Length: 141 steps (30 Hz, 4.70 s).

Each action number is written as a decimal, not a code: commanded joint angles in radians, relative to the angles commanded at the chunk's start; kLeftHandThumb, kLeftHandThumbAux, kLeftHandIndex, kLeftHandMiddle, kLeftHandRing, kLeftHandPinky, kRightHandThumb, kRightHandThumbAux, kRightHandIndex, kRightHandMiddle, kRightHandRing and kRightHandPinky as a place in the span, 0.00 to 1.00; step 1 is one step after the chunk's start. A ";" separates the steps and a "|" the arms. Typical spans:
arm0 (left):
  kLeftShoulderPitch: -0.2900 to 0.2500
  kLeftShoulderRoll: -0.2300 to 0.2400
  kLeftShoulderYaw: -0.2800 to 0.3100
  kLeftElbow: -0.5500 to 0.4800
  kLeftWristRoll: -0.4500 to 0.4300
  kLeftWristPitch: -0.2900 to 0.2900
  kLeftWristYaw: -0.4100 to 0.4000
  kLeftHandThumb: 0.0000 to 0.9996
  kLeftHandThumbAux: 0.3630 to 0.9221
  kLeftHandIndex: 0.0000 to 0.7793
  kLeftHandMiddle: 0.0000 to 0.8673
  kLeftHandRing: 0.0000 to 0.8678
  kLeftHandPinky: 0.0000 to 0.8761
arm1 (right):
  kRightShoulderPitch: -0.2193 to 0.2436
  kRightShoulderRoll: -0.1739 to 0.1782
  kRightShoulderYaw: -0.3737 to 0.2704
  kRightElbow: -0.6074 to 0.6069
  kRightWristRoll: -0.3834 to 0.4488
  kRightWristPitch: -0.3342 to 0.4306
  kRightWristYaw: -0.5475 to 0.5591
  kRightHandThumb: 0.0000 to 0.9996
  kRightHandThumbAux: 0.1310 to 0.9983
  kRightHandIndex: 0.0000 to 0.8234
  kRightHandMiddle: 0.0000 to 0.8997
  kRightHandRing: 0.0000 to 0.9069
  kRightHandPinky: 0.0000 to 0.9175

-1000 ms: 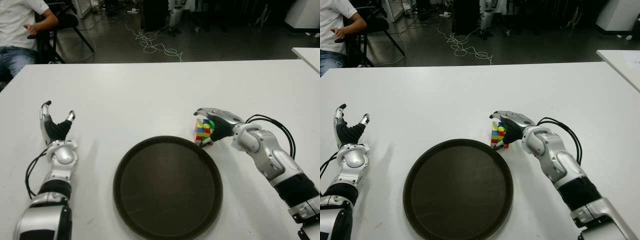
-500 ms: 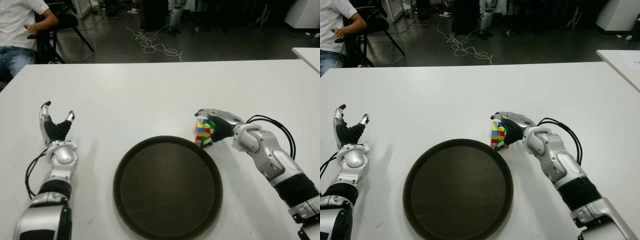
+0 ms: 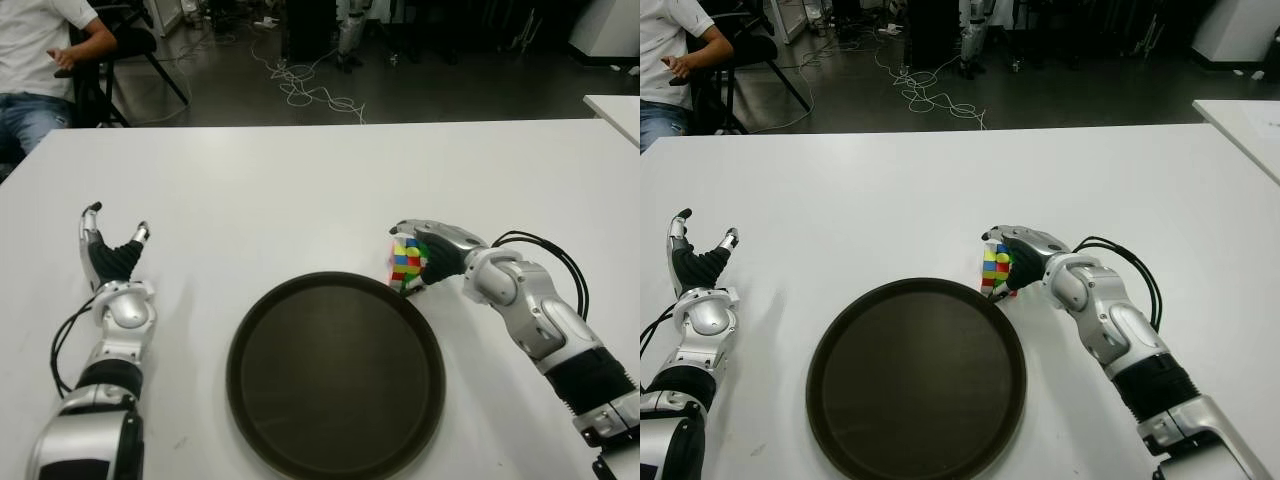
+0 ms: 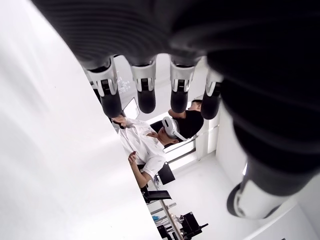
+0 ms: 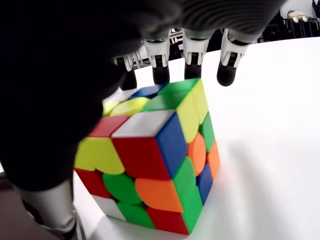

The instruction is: Pick up the Rubik's Cube and put it in the plate

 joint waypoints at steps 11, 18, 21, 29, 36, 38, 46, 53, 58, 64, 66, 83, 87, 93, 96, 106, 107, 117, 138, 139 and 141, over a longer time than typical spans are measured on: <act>0.001 0.004 0.000 0.003 0.002 -0.003 0.003 0.00 0.60 0.01 0.01 0.00 0.02 | 0.002 0.003 -0.006 0.000 0.002 0.005 -0.014 0.00 0.72 0.00 0.00 0.00 0.00; 0.001 0.004 0.001 0.006 0.002 -0.007 0.006 0.00 0.61 0.01 0.01 0.00 0.01 | 0.000 0.004 -0.006 -0.010 -0.003 0.030 -0.008 0.00 0.71 0.00 0.01 0.02 0.00; 0.000 0.005 0.000 0.007 0.004 -0.004 0.009 0.00 0.61 0.02 0.01 0.00 0.01 | 0.000 0.005 -0.009 -0.013 0.000 0.035 -0.012 0.00 0.70 0.00 0.02 0.02 0.01; -0.001 0.004 0.002 0.007 0.002 -0.004 0.008 0.00 0.62 0.01 0.01 0.00 0.02 | -0.010 0.008 -0.007 0.018 -0.001 0.017 -0.041 0.00 0.69 0.00 0.02 0.02 0.01; 0.001 0.003 0.003 0.004 -0.001 -0.008 0.001 0.00 0.62 0.01 0.01 0.00 0.02 | -0.025 0.008 -0.005 0.040 0.001 0.009 -0.049 0.00 0.71 0.00 0.02 0.02 0.01; 0.001 0.003 0.004 0.003 -0.003 -0.008 -0.001 0.00 0.63 0.01 0.01 0.00 0.02 | -0.027 0.007 -0.005 0.039 0.002 0.005 -0.048 0.00 0.72 0.00 0.03 0.03 0.01; 0.001 0.002 0.006 0.003 -0.007 -0.010 -0.005 0.00 0.61 0.01 0.02 0.00 0.02 | -0.039 0.004 -0.003 0.065 0.008 -0.035 -0.050 0.00 0.74 0.00 0.04 0.04 0.03; 0.000 0.001 0.005 0.004 -0.003 -0.013 0.006 0.00 0.62 0.02 0.02 0.01 0.02 | -0.037 0.003 -0.016 0.071 0.023 -0.059 -0.057 0.00 0.73 0.00 0.04 0.03 0.02; 0.001 0.002 0.004 0.004 -0.001 -0.014 0.006 0.00 0.63 0.02 0.01 0.00 0.03 | -0.048 0.006 -0.011 0.101 0.018 -0.074 -0.071 0.00 0.73 0.00 0.04 0.04 0.03; 0.002 0.002 0.003 0.003 -0.001 -0.020 0.003 0.00 0.63 0.02 0.02 0.00 0.03 | -0.053 0.010 -0.014 0.120 0.029 -0.088 -0.079 0.00 0.72 0.00 0.04 0.05 0.03; 0.002 0.002 0.002 0.004 0.001 -0.020 0.004 0.00 0.61 0.01 0.02 0.01 0.03 | -0.055 0.012 -0.015 0.126 0.033 -0.093 -0.082 0.00 0.72 0.00 0.03 0.04 0.03; 0.002 0.004 0.001 0.008 0.002 -0.028 0.002 0.00 0.62 0.01 0.01 0.00 0.02 | -0.060 0.029 -0.020 0.160 0.058 -0.117 -0.117 0.00 0.70 0.00 0.05 0.04 0.02; 0.002 0.005 0.000 0.008 0.004 -0.025 0.002 0.00 0.61 0.01 0.01 0.00 0.02 | -0.064 0.021 -0.010 0.154 0.048 -0.113 -0.102 0.00 0.71 0.01 0.05 0.05 0.03; 0.003 0.007 -0.005 0.009 0.009 -0.023 0.004 0.00 0.59 0.01 0.01 0.00 0.02 | -0.069 0.016 -0.001 0.151 0.036 -0.107 -0.091 0.00 0.74 0.01 0.04 0.05 0.04; 0.003 0.007 -0.006 0.009 0.011 -0.021 0.007 0.00 0.60 0.01 0.00 0.00 0.02 | -0.069 0.017 -0.002 0.155 0.036 -0.114 -0.094 0.00 0.74 0.00 0.04 0.05 0.03; 0.000 0.006 -0.004 0.009 0.009 -0.013 0.008 0.00 0.63 0.01 0.00 0.00 0.00 | -0.065 0.021 -0.006 0.148 0.041 -0.115 -0.089 0.00 0.74 0.01 0.05 0.04 0.02; 0.000 0.006 -0.004 0.008 0.009 -0.012 0.008 0.00 0.63 0.01 0.00 0.00 0.00 | -0.066 0.020 -0.003 0.145 0.037 -0.108 -0.083 0.00 0.74 0.00 0.05 0.04 0.02; 0.002 0.001 0.002 0.002 -0.001 -0.004 0.001 0.00 0.61 0.00 0.00 0.00 0.00 | -0.060 0.030 0.000 0.120 0.032 -0.056 -0.060 0.00 0.73 0.00 0.03 0.03 0.01; 0.002 0.002 0.001 0.000 0.002 0.005 0.005 0.00 0.64 0.00 0.01 0.00 0.02 | -0.066 0.022 0.029 0.122 0.000 -0.025 -0.016 0.00 0.75 0.00 0.02 0.01 0.00; 0.001 0.002 0.001 0.001 0.002 0.005 0.005 0.00 0.64 0.00 0.02 0.00 0.02 | -0.066 0.021 0.029 0.124 0.002 -0.027 -0.015 0.00 0.75 0.00 0.02 0.01 0.00; 0.001 0.003 0.000 0.001 0.004 0.006 0.004 0.00 0.64 0.01 0.02 0.01 0.02 | -0.067 0.020 0.027 0.125 0.005 -0.030 -0.011 0.00 0.76 0.00 0.03 0.01 0.00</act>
